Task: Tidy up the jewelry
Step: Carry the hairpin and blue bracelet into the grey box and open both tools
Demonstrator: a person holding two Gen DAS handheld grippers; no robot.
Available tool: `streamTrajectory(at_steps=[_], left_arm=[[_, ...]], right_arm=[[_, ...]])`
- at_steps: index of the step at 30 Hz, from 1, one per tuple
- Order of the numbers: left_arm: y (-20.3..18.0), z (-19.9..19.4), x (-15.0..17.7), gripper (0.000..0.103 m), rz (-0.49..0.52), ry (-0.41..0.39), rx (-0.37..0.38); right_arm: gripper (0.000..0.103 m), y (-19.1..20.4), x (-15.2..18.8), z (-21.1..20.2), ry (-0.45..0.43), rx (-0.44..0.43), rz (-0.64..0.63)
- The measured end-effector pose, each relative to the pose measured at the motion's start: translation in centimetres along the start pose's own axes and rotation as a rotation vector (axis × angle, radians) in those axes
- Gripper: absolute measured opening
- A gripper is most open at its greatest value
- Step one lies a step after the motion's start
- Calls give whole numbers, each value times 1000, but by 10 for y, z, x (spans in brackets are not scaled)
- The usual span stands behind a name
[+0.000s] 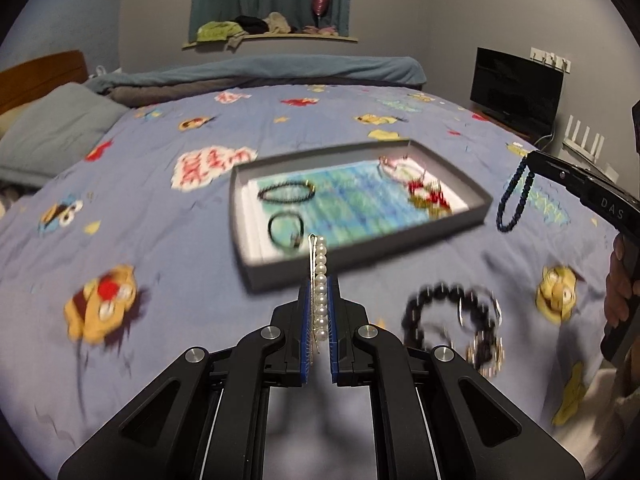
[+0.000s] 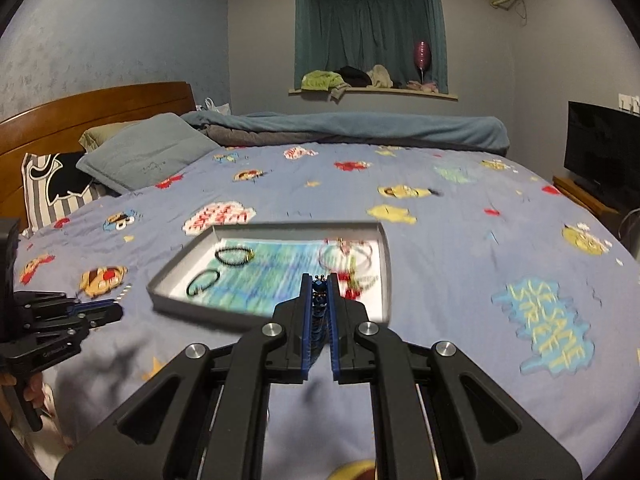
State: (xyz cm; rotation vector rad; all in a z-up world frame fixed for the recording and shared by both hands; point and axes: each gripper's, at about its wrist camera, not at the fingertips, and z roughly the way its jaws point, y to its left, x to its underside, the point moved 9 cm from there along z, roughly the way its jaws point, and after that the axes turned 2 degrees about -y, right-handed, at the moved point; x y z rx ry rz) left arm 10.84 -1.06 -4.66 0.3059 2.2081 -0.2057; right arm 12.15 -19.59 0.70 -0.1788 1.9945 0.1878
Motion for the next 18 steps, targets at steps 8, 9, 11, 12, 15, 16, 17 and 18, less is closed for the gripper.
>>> streamTrajectory(at_steps=[8,9,11,12,15,16,17,18], left_arm=[[-5,55,-45,8,5,36,36],[-5,63,-49,8,7,42,35],[-5,80,-55,8,12,55,39],[-4,91,-58,8,10,67,36],[-2,113,-61,8,-6,97,52],[-2,120,-63,8,-10,106,57],[-2,126,-64,8,-12,113,61],[-3,133,-64,8,-14,122,66]], right_arm=[[7,9,-41,52,-10,-20,-3],[7,10,-44,62,-6,-25,2],[7,14,-47,81,9,-41,8],[7,15,-47,90,21,-48,10],[7,21,-46,117,57,-69,16],[7,24,-46,124,66,-74,17],[7,25,-44,131,78,-82,20],[7,27,-43,140,94,-88,25]])
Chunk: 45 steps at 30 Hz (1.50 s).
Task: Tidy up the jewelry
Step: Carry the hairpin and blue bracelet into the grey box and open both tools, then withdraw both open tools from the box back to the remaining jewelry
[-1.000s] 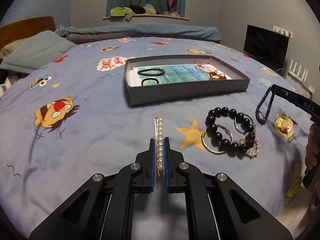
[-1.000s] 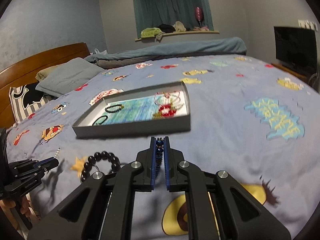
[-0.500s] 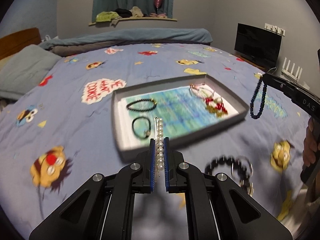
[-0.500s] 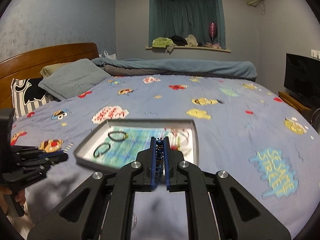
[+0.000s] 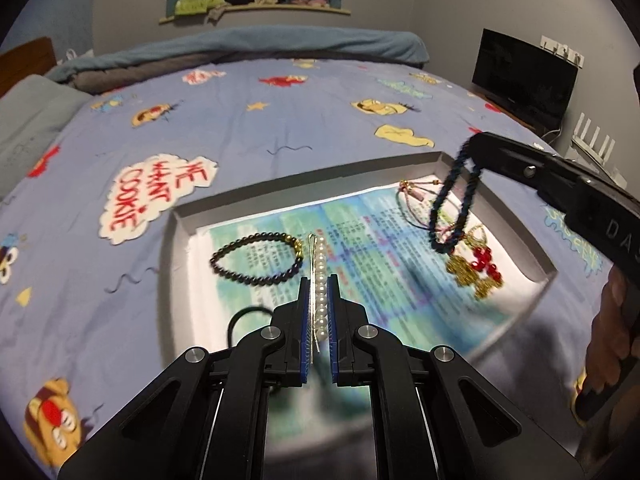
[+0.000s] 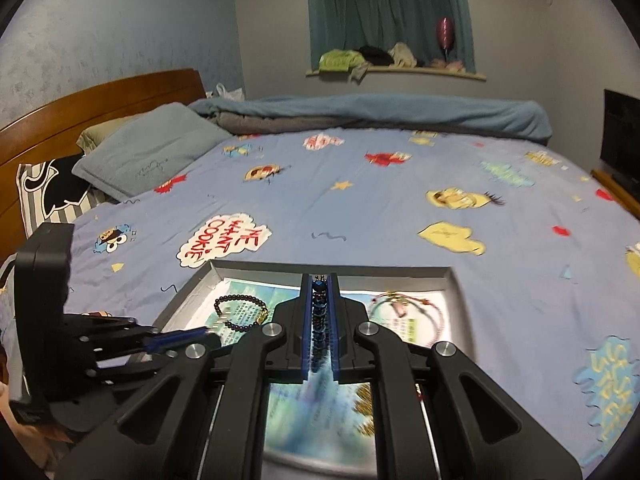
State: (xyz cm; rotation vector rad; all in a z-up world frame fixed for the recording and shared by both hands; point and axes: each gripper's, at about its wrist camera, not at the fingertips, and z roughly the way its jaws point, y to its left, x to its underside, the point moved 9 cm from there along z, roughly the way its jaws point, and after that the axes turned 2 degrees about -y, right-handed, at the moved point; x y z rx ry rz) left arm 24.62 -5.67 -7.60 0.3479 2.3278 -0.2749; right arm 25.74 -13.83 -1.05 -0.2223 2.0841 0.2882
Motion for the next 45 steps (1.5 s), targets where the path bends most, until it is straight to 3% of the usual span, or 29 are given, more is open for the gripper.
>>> streamTrajectory(at_steps=[14,17,30,32,37,39,41,43,45], left_arm=[[-8,55,-14,9,1,72,24],[-15,64,-9,9,19,111,30],[-12,64,-8,11,12,106,15],[-11,63,-8,15,8,104,11],[-7,54,-10,38,-1,81,1],[-5,51,-12,40,1,69,-8],[-4,49,-13,41,4,61,-17],[-3,46,-14,49,9,53,-30],[-3,42,-14,55,16,43,-43]], right_arm=[[7,-13,23,73,167,39,30],[7,-16,27,77,188,39,36],[7,-23,32,77,218,78,32],[7,-24,31,77,219,77,36],[9,-28,28,73,214,77,53],[10,-31,26,71,208,85,56],[17,-32,25,68,202,83,63],[30,-32,22,65,195,81,69],[35,-32,21,61,190,73,77]])
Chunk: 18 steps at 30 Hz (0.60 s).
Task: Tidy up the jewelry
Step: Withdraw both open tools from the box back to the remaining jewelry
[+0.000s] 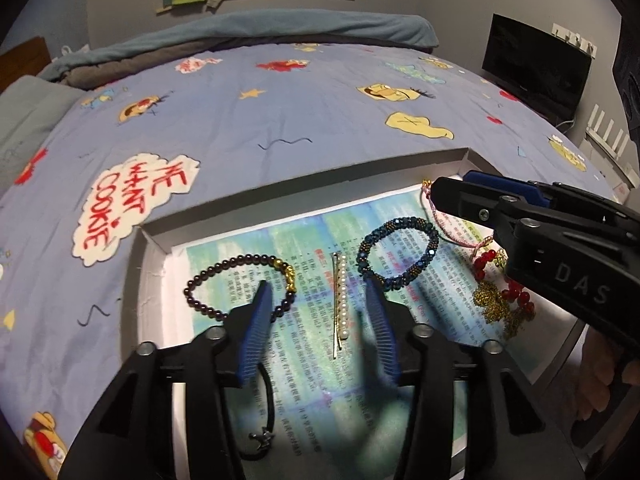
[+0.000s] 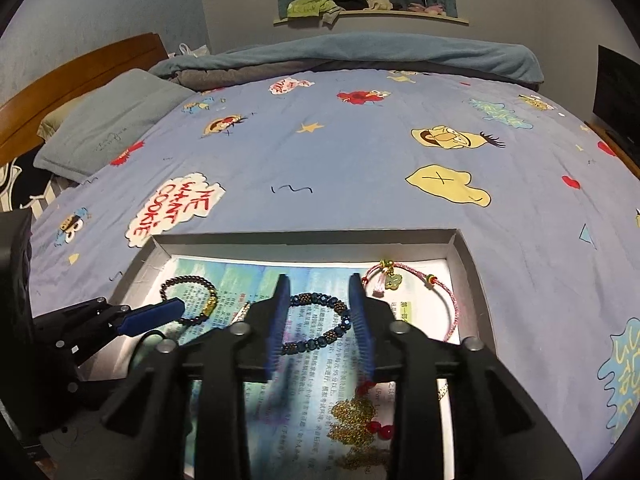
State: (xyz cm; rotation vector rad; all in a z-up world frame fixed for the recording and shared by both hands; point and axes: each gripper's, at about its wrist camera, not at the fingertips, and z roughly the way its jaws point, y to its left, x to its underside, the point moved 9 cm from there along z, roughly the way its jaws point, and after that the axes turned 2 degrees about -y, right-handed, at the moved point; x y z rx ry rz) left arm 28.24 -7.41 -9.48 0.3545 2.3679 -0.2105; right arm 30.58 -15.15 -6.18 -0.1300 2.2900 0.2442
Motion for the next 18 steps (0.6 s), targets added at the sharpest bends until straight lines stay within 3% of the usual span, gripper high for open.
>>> streamTrajectory(at_steps=[5,10,18], left_arm=[[2,-14,-2,66,6,-22,-29],[8,-36,-1,78,4,-46,-66],[17,-91,1,87,-27,-94,-76]], right_arm=[[52,3,-3,-13,-17,-10,10],[76,0,-10,-37,-57,3,34],[97,3,-16,-89,-109,-9,52]])
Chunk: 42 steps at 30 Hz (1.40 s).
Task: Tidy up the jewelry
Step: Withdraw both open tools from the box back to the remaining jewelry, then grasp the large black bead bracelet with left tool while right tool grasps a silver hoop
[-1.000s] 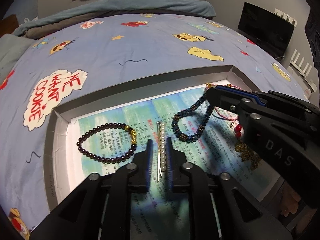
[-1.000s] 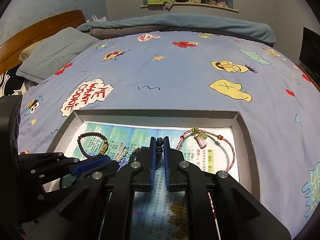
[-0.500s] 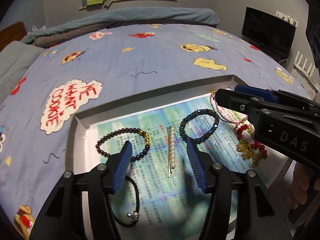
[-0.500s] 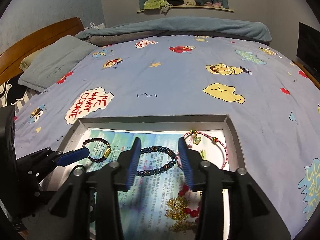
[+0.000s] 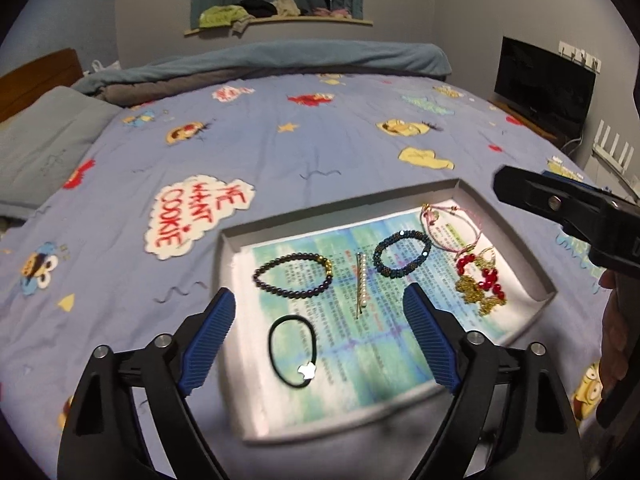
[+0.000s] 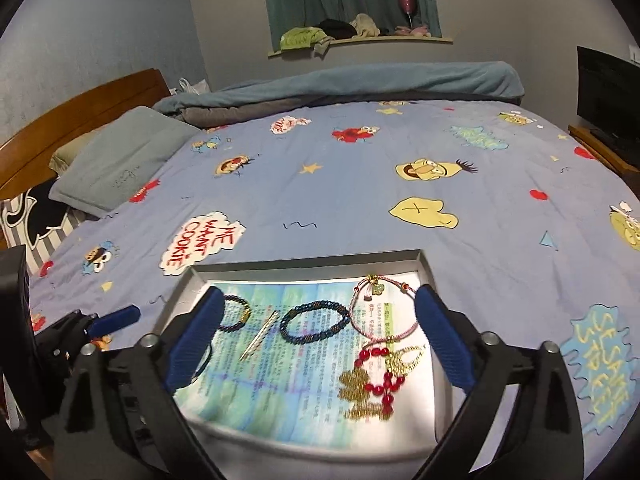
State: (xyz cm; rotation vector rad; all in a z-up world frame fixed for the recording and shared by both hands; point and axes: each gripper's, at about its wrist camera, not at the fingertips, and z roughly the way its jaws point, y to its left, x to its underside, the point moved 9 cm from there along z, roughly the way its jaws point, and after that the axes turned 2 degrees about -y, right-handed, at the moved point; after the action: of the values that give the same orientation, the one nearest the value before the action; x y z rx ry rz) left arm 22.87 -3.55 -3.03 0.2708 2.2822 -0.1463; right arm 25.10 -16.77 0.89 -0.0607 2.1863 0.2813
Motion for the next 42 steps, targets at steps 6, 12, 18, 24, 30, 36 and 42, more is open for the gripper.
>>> streamTrajectory(at_steps=[6,12,18,24,30,36,42], left_arm=[[5,-42,0,90,-14,-32,-8],[6,-84,7,92,-5,-72,-10],[0,-117,27,92,24,-92,-8],[-5,-127,55,92,14,-80,2],[-17,-116,84,92,1,-45,33],[-31,-93,113,92,39,16,31],[-36,-78,124,92,46,34,52]], right_arm=[[97,2,-1,-46,-36,11,-26],[97,1,9,-85,-45,18,-43],[97,-6,31,-117,-49,46,-76],[97,-9,62,-136,-43,41,-77],[97,-8,92,-136,-22,39,-86],[97,-14,125,-119,27,37,-76],[97,-26,147,-104,66,49,-68]])
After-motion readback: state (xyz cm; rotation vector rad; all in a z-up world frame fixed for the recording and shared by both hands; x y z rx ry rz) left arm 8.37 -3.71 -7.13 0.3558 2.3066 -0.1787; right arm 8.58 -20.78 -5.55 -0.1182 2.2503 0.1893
